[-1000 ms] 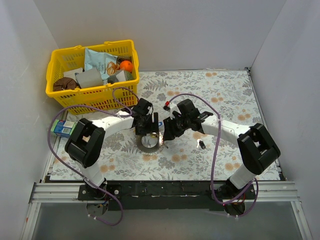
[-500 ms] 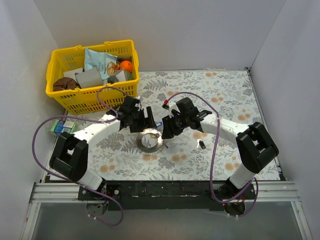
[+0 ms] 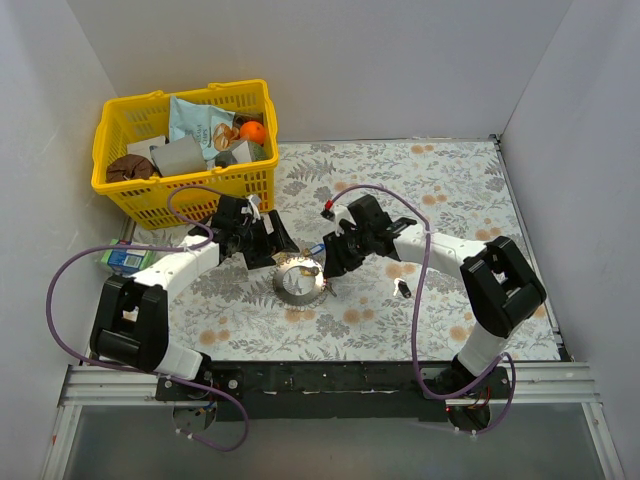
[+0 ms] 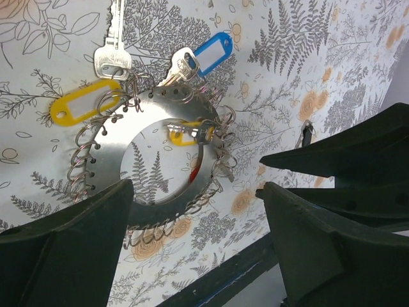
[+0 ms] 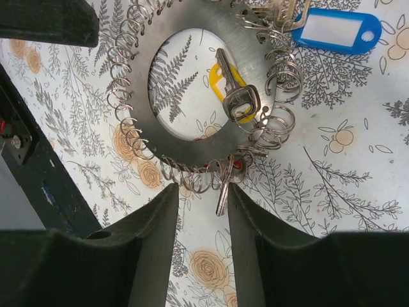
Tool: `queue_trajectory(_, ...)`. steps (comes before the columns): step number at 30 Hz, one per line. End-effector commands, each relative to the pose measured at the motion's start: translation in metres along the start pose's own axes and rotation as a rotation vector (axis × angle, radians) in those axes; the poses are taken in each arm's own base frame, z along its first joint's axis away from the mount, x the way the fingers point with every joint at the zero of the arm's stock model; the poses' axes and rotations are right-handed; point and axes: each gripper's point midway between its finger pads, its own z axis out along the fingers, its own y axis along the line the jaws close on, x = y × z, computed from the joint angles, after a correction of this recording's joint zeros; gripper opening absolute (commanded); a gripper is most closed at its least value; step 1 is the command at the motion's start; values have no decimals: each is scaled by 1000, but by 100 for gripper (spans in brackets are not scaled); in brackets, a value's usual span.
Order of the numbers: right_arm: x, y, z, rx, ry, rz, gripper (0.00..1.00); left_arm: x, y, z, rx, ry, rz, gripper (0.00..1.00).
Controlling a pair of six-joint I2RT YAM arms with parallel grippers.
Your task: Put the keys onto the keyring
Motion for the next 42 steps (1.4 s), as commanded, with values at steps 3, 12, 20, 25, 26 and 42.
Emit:
queue_trajectory(3,-11,14,-2,-76,-11,-24,43,6,-7,-4,38,14,6,83)
queue_trajectory(12,2,22,12,-148,37,-35,41,11,0,1,25,39,-4,83)
queue_trajectory(20,7,8,23,-96,56,-17,43,12,1,2,22,43,-1,83)
queue_trajectory(25,3,1,23,-52,41,-13,43,13,3,2,17,47,0,83)
queue_trajectory(26,3,-1,23,-41,41,-11,43,13,3,2,18,48,2,83)
queue_trajectory(42,12,-9,32,-30,61,11,43,15,5,3,14,53,0,83)
